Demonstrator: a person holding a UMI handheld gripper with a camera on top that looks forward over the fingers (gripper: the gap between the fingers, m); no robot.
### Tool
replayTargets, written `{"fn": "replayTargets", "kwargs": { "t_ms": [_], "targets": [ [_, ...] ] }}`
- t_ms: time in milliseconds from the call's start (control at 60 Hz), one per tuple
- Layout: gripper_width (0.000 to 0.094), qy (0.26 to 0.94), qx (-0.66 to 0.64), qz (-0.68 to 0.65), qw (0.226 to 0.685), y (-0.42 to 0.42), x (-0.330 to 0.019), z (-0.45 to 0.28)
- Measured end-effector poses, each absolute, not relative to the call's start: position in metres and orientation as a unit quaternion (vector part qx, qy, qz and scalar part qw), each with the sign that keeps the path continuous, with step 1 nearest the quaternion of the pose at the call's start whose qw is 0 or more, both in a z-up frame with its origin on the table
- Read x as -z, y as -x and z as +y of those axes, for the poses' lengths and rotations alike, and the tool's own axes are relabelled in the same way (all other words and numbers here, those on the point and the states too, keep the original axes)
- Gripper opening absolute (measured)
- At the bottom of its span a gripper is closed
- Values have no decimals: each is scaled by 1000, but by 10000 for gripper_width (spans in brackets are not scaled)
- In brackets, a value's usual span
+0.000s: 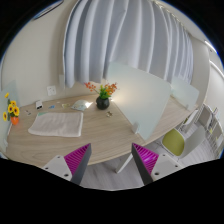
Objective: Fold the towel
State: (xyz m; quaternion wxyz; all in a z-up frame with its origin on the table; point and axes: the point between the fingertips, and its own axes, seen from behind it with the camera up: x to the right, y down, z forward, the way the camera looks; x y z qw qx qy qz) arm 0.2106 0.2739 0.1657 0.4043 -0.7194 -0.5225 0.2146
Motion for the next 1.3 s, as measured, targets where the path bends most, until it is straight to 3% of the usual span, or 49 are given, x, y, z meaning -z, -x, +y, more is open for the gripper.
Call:
{"fn": "replayTargets", "kwargs": {
  "t_ms": [117,700,983,1300],
  "targets": [
    [856,700,-225,-549,399,-205,-167,252],
    [850,594,-298,-662,346,-93,-138,-98],
    [851,584,-297,-664,360,-13,-100,-146],
    [848,576,-284,-677,361,97,-21,-153]
  ]
}}
